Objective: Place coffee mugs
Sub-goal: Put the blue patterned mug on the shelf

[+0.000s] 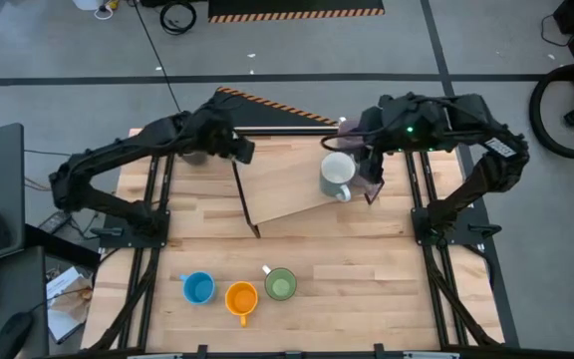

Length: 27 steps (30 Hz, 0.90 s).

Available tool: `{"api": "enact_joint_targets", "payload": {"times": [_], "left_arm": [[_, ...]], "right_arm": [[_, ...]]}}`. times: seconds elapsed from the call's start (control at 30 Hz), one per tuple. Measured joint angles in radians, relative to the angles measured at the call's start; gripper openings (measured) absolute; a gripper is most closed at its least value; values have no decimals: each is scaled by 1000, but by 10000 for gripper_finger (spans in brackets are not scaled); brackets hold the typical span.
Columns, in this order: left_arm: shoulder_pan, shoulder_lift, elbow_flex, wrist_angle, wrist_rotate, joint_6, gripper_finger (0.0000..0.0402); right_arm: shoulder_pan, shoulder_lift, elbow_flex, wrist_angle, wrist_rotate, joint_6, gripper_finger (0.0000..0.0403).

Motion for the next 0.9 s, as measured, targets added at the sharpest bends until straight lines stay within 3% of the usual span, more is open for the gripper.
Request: {"api": "enact_joint_targets", "payload": {"times": [0.23, 0.5, 0.8, 0.9], "left_arm": [[116, 122, 35, -30, 1, 71, 142], [215, 226, 39, -106, -51, 249, 146], [290, 306, 39, -143, -27, 327, 222], [299, 333, 39, -141, -73, 386, 230]], "right_arm": [[54, -1, -1, 0, 24, 44, 201], [74, -2, -63, 5, 121, 71, 201], [38, 0, -156, 89, 150, 63, 201], [30, 0, -191, 141, 147, 62, 201]]}}
